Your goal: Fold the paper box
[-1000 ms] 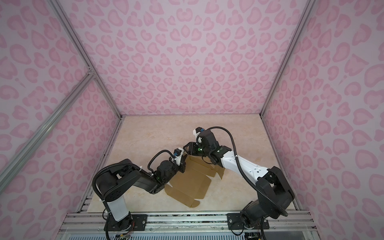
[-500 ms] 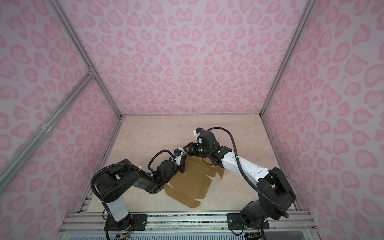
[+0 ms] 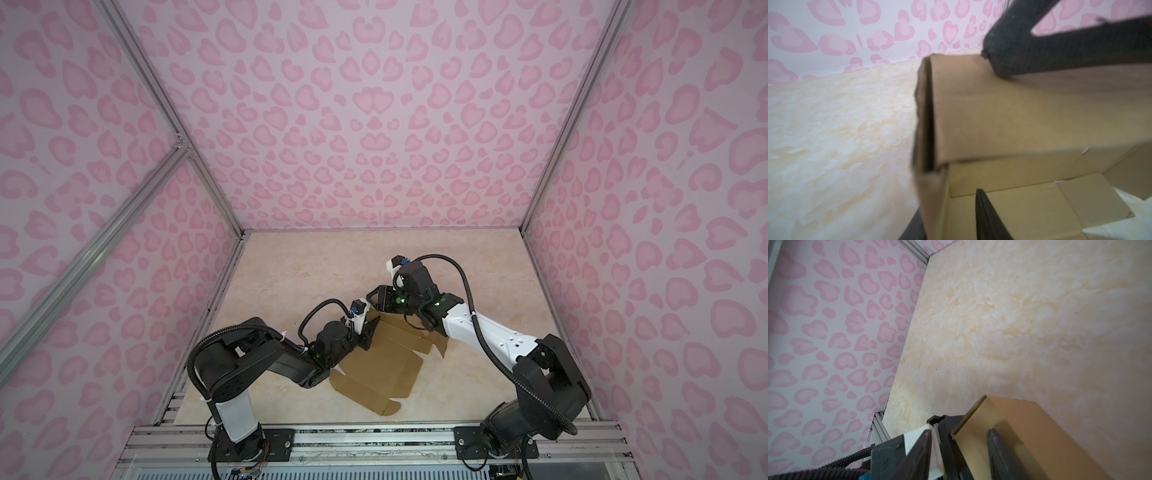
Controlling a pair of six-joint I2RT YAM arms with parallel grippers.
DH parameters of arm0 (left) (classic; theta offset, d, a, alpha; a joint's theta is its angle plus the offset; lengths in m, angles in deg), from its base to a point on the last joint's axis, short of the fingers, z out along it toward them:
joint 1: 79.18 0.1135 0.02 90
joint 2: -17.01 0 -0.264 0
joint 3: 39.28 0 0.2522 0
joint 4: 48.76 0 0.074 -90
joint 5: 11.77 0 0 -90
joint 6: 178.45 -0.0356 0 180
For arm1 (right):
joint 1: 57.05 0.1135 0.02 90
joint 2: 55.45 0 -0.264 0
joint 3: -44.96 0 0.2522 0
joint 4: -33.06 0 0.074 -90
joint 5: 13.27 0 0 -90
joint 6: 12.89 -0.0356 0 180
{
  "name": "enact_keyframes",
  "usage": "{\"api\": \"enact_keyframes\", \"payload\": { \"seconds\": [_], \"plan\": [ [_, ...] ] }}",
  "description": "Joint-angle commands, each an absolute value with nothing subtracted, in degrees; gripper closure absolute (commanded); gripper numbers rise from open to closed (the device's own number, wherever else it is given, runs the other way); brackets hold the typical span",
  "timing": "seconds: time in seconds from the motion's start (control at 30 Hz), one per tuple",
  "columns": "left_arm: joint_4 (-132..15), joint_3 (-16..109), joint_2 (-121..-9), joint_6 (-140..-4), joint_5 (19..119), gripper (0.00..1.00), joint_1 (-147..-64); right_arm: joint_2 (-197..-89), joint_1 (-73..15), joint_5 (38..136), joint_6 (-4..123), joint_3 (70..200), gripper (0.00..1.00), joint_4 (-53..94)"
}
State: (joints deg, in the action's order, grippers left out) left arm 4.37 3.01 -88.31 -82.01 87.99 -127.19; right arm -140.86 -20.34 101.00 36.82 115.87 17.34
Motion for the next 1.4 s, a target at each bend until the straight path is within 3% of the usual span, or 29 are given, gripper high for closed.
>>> {"api": "enact_keyframes", "payload": {
  "seconds": [0.0,0.33,0.83,1.0,1.37],
  "plan": [
    [5.44,3.96,-88.9,-82.53,89.94,0.66,-127.0,-141.4,-20.14,101.06,37.03,115.03,0.53,15.88],
    [7.09,2.91,-88.29,-81.64,89.65,0.73,-125.81,-141.12,-20.15,101.06,37.21,114.54,0.53,16.03],
    [5.03,4.33,-87.95,-83.01,89.24,0.97,-124.8,-140.78,-20.06,100.92,36.81,113.89,0.53,16.5],
    [3.02,4.24,-86.72,-84.27,91.88,0.97,-124.96,-140.76,-20.14,100.87,36.7,113.91,0.53,16.61],
    [-1.27,4.93,-86.0,-87.13,107.73,0.97,-128.9,-141.05,-19.65,100.83,36.66,114.49,0.53,16.44]
  ]
}}
